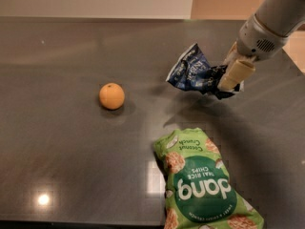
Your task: Pick blue chip bag
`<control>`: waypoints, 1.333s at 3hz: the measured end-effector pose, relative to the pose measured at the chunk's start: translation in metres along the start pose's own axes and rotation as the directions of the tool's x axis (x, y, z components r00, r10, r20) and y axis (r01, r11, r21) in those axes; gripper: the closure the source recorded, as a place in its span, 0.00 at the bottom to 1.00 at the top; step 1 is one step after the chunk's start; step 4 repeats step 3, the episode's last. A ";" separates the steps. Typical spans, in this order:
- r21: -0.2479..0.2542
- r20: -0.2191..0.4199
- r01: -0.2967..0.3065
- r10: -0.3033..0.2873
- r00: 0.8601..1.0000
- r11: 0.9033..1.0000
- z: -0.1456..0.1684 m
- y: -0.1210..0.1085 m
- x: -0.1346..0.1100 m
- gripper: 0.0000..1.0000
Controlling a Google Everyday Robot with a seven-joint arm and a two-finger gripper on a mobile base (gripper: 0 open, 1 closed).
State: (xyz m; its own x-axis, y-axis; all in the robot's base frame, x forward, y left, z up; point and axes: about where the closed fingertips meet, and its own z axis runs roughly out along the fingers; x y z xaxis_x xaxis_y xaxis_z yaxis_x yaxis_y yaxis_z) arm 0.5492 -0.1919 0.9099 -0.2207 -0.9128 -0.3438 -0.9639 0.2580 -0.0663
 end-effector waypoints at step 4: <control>0.029 0.064 0.068 -0.070 0.995 0.997 -0.028 -0.004 -0.030 1.00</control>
Offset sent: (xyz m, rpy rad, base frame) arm 0.0024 0.0144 0.0428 0.0391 -0.0354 0.0604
